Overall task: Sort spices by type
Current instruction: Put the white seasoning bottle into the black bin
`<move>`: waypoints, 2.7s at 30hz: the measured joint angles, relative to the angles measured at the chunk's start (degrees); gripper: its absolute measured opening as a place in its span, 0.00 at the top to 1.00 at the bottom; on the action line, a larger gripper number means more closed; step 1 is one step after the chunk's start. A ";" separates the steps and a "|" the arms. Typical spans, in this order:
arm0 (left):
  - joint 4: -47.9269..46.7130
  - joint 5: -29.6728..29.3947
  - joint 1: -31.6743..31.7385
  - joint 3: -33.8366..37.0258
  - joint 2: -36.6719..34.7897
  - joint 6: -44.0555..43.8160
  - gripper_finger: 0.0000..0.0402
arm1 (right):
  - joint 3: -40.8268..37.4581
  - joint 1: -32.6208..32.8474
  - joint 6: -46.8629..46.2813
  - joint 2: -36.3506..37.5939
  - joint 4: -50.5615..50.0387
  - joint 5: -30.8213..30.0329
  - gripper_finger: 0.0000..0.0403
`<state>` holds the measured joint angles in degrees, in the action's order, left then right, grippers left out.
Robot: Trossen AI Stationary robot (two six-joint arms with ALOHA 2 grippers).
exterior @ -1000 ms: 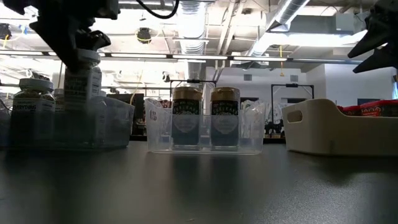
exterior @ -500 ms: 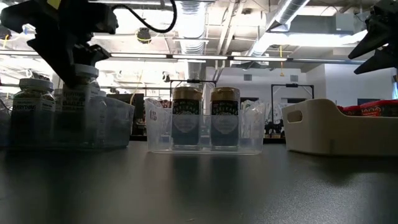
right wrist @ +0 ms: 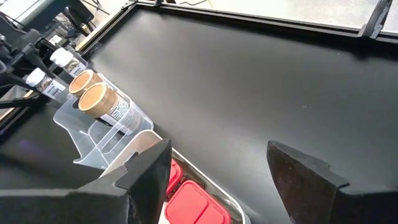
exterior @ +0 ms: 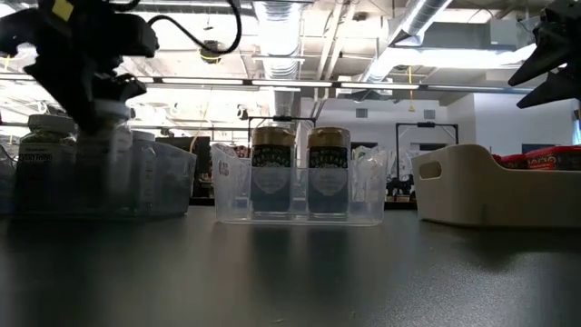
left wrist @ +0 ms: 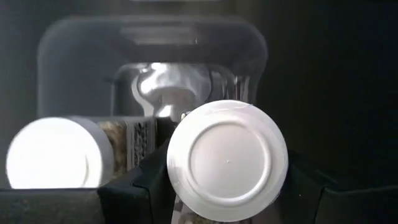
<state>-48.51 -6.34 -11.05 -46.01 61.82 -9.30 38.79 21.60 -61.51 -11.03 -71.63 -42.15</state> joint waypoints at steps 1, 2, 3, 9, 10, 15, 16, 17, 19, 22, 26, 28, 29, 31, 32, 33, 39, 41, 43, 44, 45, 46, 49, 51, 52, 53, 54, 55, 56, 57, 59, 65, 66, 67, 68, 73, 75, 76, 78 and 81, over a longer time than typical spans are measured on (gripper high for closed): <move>0.02 0.08 0.00 0.54 0.02 0.04 0.50 | 0.00 -0.01 -0.01 0.00 -0.01 0.00 0.28; 0.09 0.06 0.00 0.97 0.02 0.04 0.50 | 0.00 -0.01 -0.01 0.00 -0.01 0.00 0.28; 0.34 0.06 0.00 1.42 0.02 0.04 0.50 | 0.00 -0.01 -0.01 0.00 -0.01 0.00 0.28; 0.98 0.04 0.00 2.38 0.04 1.02 0.50 | 0.00 -0.01 -0.01 0.00 -0.01 0.00 0.28; 1.00 0.04 0.00 2.38 0.04 1.55 0.50 | 0.00 -0.01 -0.01 0.01 -0.01 0.00 0.28; 1.51 0.02 0.46 2.38 0.04 2.92 0.50 | 0.00 0.00 -0.11 0.00 -0.03 0.00 0.28; 1.53 0.02 0.65 2.38 0.04 3.41 0.50 | 0.00 0.01 -0.14 0.00 -0.01 0.00 0.28; 1.59 0.04 0.93 2.38 0.04 4.06 0.50 | 0.00 0.01 -0.14 0.00 -0.01 0.00 0.28; 1.58 0.30 1.48 2.38 0.04 5.05 0.50 | 0.00 0.01 -0.14 0.00 -0.03 0.00 0.28; 1.62 1.24 2.55 2.38 0.04 6.16 0.50 | 0.00 -0.01 -0.14 0.00 -0.03 0.00 0.28; 2.77 1.59 3.68 2.68 0.02 6.93 0.50 | 0.00 0.00 -0.12 0.00 -0.03 0.00 0.28; 4.34 2.56 4.17 3.82 0.02 6.70 0.50 | 0.00 0.01 -0.12 0.00 -0.03 0.00 0.28; 4.71 3.00 4.30 4.33 0.02 6.42 0.50 | 0.00 -0.01 -0.12 0.00 -0.03 0.00 0.28; 5.93 3.15 4.27 4.97 -0.09 5.91 0.50 | 0.00 -0.01 -0.12 0.00 -0.03 -0.01 0.28; 6.18 3.18 4.26 5.04 -0.08 5.74 0.50 | 0.00 0.00 -0.11 0.00 -0.03 0.00 0.28; 6.31 3.18 4.26 5.04 -0.07 5.72 0.50 | 0.00 -0.01 -0.10 0.00 -0.03 0.00 0.28; 6.19 3.23 4.26 5.07 -0.07 5.65 0.50 | 0.00 -0.01 -0.07 0.00 -0.09 -0.02 0.28; 6.16 3.21 4.26 5.09 -0.07 5.17 0.50 | 0.00 -0.01 -0.05 0.00 -0.09 -0.01 0.28; 5.97 3.17 4.26 5.09 -0.07 3.92 0.50 | 0.00 -0.01 -0.03 0.00 -0.12 -0.02 0.28; 5.87 3.15 4.26 5.09 -0.07 3.14 0.50 | 0.00 -0.01 -0.03 0.00 -0.12 -0.02 0.28; 5.83 3.09 4.26 5.09 -0.07 2.22 0.50 | 0.00 -0.01 -0.03 0.00 -0.14 -0.02 0.28; 5.81 3.00 4.26 5.09 -0.07 1.35 0.50 | 0.00 -0.01 -0.03 0.00 -0.14 -0.02 0.28; 5.68 2.67 4.26 5.09 -0.07 0.32 0.50 | 0.00 -0.01 -0.03 0.00 -0.14 -0.02 0.28; 5.66 2.64 4.26 5.09 -0.07 0.67 0.49 | 0.00 -0.01 -0.03 0.00 -0.14 -0.02 0.28; 5.64 2.64 4.26 5.10 -0.07 1.17 0.49 | 0.00 -0.01 -0.03 0.00 -0.14 -0.02 0.28; 5.62 2.64 4.24 5.11 -0.07 1.45 0.48 | 0.00 -0.01 -0.02 0.00 -0.14 -0.02 0.28; 5.62 2.64 4.24 5.11 -0.07 1.59 0.48 | 0.00 -0.01 -0.03 0.00 -0.14 -0.02 0.28; 5.62 2.63 4.24 5.11 -0.07 1.67 0.48 | 0.00 -0.01 -0.03 0.00 -0.14 -0.02 0.28; 5.61 2.62 4.24 5.12 -0.06 1.71 0.47 | 0.00 -0.01 -0.03 0.00 -0.14 -0.02 0.28; 5.60 2.62 4.24 5.13 -0.05 1.81 0.47 | 0.00 -0.01 -0.03 0.00 -0.14 -0.02 0.28; 5.57 2.75 4.24 5.15 -0.02 2.60 0.47 | 0.00 -0.01 -0.03 0.00 -0.14 -0.02 0.28; 5.20 2.99 4.24 5.24 0.04 4.09 0.47 | 0.00 -0.01 -0.03 0.00 -0.14 -0.02 0.28; 5.19 2.99 4.24 5.24 0.04 4.08 0.47 | 0.00 -0.01 -0.03 0.00 -0.14 -0.02 0.28; 5.20 2.99 4.24 5.24 0.04 4.06 0.47 | 0.00 -0.01 -0.03 0.00 -0.14 -0.03 0.28; 5.22 2.99 4.24 5.24 0.04 4.06 0.47 | 0.00 -0.01 -0.03 0.00 -0.14 -0.12 0.28; 5.30 2.99 4.24 5.24 0.04 4.06 0.47 | 0.00 -0.01 -0.03 0.00 -0.14 -0.63 0.28; 5.33 2.99 4.24 5.24 0.04 4.06 0.47 | 0.00 -0.01 -0.03 0.00 -0.14 -0.61 0.28; 5.33 2.99 4.24 5.24 0.04 4.04 0.47 | 0.00 -0.01 -0.03 0.00 -0.14 -0.63 0.28; 5.40 2.99 4.24 5.24 0.04 4.04 0.46 | 0.00 -0.01 -0.05 0.00 -0.14 -0.63 0.28; 5.40 3.03 4.24 5.24 0.04 4.09 0.44 | 0.00 -0.01 -0.05 0.00 -0.14 -0.63 0.28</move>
<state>-43.11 -3.31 -6.81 -40.77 61.87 -5.21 38.79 21.59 -61.56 -11.03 -71.77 -42.78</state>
